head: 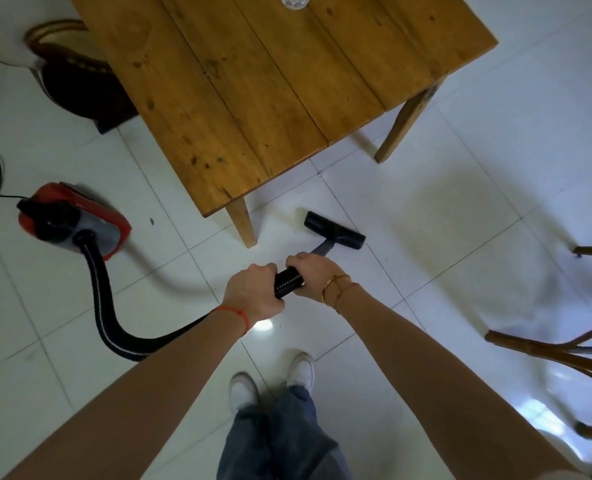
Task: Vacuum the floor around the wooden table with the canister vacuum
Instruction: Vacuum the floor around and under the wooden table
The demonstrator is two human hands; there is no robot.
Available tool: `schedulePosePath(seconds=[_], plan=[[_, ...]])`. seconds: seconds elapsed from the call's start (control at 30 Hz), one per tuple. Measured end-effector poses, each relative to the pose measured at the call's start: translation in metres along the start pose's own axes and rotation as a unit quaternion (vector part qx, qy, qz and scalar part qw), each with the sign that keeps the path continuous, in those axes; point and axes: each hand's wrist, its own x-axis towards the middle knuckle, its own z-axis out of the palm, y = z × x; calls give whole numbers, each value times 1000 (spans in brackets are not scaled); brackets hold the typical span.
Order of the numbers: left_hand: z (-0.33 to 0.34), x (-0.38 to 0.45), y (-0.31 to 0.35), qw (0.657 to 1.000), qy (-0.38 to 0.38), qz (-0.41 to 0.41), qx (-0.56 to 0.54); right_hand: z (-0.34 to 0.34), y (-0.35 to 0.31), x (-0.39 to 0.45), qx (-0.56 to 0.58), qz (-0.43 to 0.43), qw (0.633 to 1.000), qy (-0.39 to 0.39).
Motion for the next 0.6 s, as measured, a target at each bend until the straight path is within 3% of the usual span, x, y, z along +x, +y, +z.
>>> schedulePosePath(seconds=[0.33, 0.6], plan=[[3, -39, -49, 992, -105, -38, -54, 33, -61, -1, -19, -6, 999, -32], [1, -36, -64, 996, -82, -23, -30, 38, -71, 14, -16, 3, 1000, -25]])
